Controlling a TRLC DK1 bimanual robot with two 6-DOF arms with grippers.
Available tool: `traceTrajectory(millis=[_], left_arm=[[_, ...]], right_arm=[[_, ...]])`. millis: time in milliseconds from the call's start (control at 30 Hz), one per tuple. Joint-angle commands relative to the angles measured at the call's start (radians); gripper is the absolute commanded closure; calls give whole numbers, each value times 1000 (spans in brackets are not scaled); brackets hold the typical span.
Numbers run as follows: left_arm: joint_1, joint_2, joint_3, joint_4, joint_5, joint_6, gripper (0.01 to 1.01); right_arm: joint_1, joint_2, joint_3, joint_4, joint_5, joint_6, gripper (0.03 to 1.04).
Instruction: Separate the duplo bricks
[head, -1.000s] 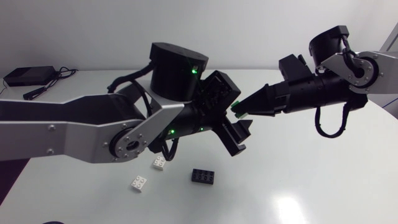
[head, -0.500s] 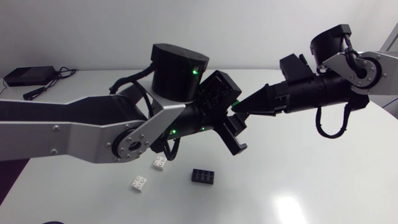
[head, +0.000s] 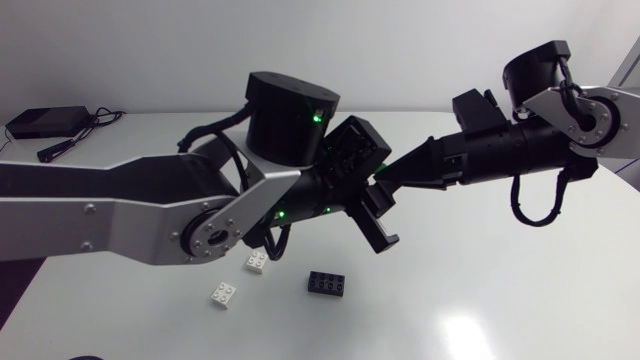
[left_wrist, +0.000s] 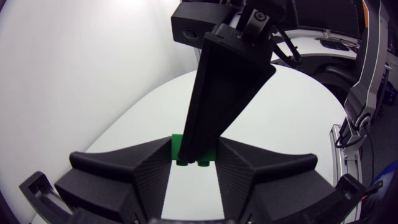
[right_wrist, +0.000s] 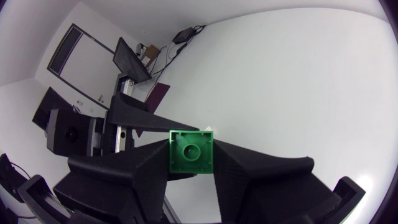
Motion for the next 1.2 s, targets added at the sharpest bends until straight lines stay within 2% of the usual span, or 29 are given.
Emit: traceTrajectory(millis=[0,33,133,167,233,367,567,700,933,1167], left_arm=[[-17,20,21,-24,-5,-3,692],[-20,22,23,-33,-5,3,693],[-21,22,27,-56,-9,32,693],[-21,22,26,-64,-9,41,693],[-20,22,23,-79,-10,64,693],[-15,20,13,-107,-12,129,693],[-2,69,56,-211,-59,371,693],[0,135,113,-334,-98,549,693],[-38,262,176,-423,-225,816,693],[-80,397,233,-455,-372,1017,692]], right_arm=[[-3,-24,-23,22,0,4,725],[-3,-26,-25,25,5,4,674],[-6,-38,-31,36,17,3,274],[-7,-41,-31,36,17,1,175],[-15,-50,-33,37,17,-2,84],[-57,-79,-33,44,23,-8,75],[-182,-147,-46,27,39,-68,75],[-277,-177,-82,-32,13,-167,75],[-353,-256,-160,-144,11,-352,75],[-382,-320,-257,-179,11,-437,75]])
